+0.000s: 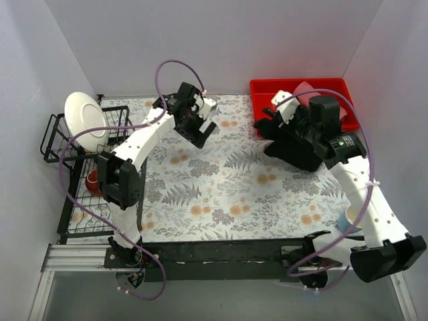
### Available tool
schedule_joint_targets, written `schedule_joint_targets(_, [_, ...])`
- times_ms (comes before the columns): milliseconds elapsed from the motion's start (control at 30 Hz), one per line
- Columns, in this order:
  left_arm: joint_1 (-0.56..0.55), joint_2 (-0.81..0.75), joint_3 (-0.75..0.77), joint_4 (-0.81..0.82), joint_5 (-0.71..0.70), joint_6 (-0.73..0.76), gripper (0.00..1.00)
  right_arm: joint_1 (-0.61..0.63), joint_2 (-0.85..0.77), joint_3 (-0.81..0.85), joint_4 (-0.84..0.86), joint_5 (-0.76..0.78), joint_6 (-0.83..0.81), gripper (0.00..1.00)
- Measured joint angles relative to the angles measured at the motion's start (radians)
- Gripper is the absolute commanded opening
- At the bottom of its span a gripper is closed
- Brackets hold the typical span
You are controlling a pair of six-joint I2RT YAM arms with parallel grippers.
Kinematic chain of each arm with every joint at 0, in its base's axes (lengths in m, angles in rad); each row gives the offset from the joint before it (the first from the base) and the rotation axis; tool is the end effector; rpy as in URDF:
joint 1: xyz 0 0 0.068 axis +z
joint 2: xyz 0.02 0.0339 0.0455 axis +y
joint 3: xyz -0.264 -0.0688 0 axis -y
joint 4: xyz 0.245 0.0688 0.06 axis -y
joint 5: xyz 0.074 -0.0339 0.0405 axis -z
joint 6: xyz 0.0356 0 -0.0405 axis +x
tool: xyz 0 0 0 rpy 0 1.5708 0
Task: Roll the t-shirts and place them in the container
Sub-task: Pick up the T-shirt at the corner of the board, then place the T-shirt at the center of the board.
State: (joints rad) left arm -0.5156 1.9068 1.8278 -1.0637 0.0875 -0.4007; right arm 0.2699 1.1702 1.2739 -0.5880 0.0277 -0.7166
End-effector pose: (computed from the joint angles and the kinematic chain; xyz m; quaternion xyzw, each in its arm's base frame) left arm 0.3477 -0.2006 0.3036 0.0653 0.9741 -0.1322 0.1714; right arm 0.2427 0.0661 0.3906 -0.3990 0.7573 -0.1260 0.5014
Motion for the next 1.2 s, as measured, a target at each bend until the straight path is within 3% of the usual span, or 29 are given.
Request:
schedule_joint_targets(100, [0.058,-0.004,0.043,0.021,0.006,-0.024,0.95,0.121,0.005,0.189,-0.048,-0.084,0.075,0.01])
schedule_joint_targets(233, [0.058,-0.014,0.043,0.052,-0.022,-0.056,0.95,0.137,0.060,0.409,-0.100,-0.162,0.155,0.01])
schedule_joint_targets(367, [0.045,-0.034,0.027,0.072,-0.037,-0.071,0.95,0.136,0.074,0.420,-0.113,-0.180,0.190,0.01])
schedule_joint_targets(433, [0.042,-0.048,0.013,0.077,-0.037,-0.072,0.95,0.136,0.060,0.332,-0.105,-0.177,0.202,0.19])
schedule_joint_targets(467, [0.042,-0.055,0.003,0.078,-0.035,-0.072,0.95,0.135,0.050,0.275,-0.097,-0.172,0.209,0.47])
schedule_joint_targets(567, [0.042,-0.081,-0.048,0.086,-0.031,-0.071,0.94,0.120,0.020,0.025,-0.095,-0.153,0.246,0.64])
schedule_joint_targets(700, [0.042,-0.113,-0.142,0.095,-0.021,-0.063,0.93,0.053,0.037,-0.170,-0.206,-0.139,0.285,0.65])
schedule_joint_targets(867, [0.042,-0.186,-0.309,0.103,-0.002,-0.044,0.92,0.030,0.033,-0.108,-0.239,-0.226,0.269,0.65])
schedule_joint_targets(1033, [0.042,-0.283,-0.453,0.089,0.035,-0.042,0.88,0.066,0.056,-0.113,-0.162,-0.328,0.238,0.64])
schedule_joint_targets(1200, [0.042,-0.323,-0.528,0.087,0.108,-0.040,0.82,0.071,0.214,-0.146,-0.077,-0.346,0.270,0.65])
